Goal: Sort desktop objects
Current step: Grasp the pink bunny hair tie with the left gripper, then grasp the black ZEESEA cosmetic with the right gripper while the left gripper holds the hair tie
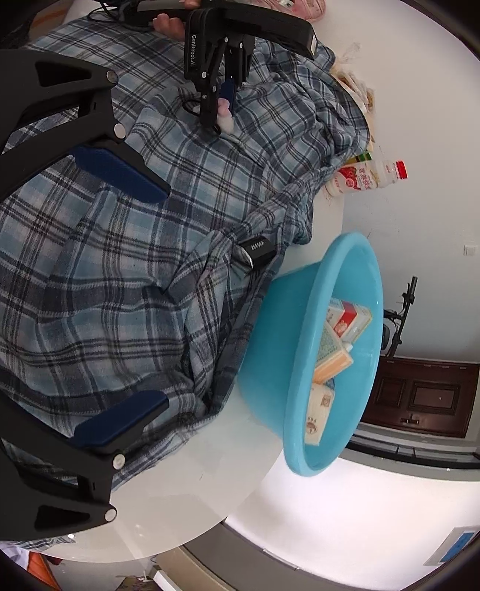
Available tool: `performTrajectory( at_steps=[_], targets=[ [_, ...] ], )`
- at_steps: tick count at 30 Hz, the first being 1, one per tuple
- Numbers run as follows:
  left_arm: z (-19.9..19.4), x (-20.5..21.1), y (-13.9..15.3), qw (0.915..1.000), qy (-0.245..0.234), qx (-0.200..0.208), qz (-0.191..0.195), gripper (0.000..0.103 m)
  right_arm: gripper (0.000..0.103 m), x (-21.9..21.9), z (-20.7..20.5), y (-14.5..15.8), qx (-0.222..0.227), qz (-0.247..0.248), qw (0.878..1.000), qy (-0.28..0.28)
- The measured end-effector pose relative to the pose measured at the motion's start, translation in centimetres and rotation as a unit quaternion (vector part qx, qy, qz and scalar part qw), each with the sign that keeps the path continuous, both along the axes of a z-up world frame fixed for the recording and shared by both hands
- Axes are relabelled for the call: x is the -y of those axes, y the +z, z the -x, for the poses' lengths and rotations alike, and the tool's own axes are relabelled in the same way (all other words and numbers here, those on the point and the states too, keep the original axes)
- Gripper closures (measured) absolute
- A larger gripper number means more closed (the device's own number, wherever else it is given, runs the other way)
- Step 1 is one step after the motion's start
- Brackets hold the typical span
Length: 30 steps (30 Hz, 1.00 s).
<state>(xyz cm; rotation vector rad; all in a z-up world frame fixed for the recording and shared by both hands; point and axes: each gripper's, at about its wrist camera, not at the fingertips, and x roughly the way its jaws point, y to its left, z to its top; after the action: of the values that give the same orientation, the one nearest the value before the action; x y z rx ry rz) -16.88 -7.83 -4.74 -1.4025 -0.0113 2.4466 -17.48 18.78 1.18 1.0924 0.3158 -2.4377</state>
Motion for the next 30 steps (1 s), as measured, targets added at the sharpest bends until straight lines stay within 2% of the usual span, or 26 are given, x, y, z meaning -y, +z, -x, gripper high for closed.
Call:
performTrajectory(
  at_steps=[4, 7, 10, 17, 19, 21, 25, 30],
  targets=[
    [0.0, -1.3, 0.0, 0.9985, 0.015, -0.016, 0.050, 0.064, 0.002, 1.6, 0.4, -0.1, -0.003, -0.003, 1.000, 0.020],
    [0.1, -2.0, 0.4, 0.9968, 0.024, -0.033, 0.069, 0.064, 0.002, 2.8, 0.8, -0.1, 0.001, 0.007, 1.000, 0.020],
    [-0.1, -2.6, 0.8, 0.9943, 0.027, -0.055, 0.087, 0.064, 0.002, 3.7, 1.3, -0.2, 0.014, 0.035, 0.999, 0.025],
    [-0.2, -3.1, 0.3, 0.9918, 0.032, -0.066, 0.104, 0.064, 0.004, 5.1, 3.2, -0.9, 0.052, 0.106, 0.992, 0.049],
    [-0.2, -2.8, 0.2, 0.9923, 0.038, -0.068, 0.096, 0.064, 0.012, 5.3, 4.0, -1.3, 0.056, 0.117, 0.990, 0.046],
    [0.0, -2.5, 0.1, 0.9928, 0.042, -0.070, 0.089, 0.064, 0.030, 5.8, 4.9, -1.9, 0.059, 0.110, 0.991, 0.043],
    [0.2, -2.1, -0.3, 0.9927, 0.050, -0.075, 0.079, 0.064, 0.035, 7.1, 6.2, -3.1, 0.052, 0.075, 0.995, 0.041],
    [0.3, -1.5, 0.3, 0.9926, 0.054, -0.085, 0.068, 0.064, 0.055, 8.4, 7.1, -3.9, 0.018, 0.032, 0.998, 0.051]
  ],
)
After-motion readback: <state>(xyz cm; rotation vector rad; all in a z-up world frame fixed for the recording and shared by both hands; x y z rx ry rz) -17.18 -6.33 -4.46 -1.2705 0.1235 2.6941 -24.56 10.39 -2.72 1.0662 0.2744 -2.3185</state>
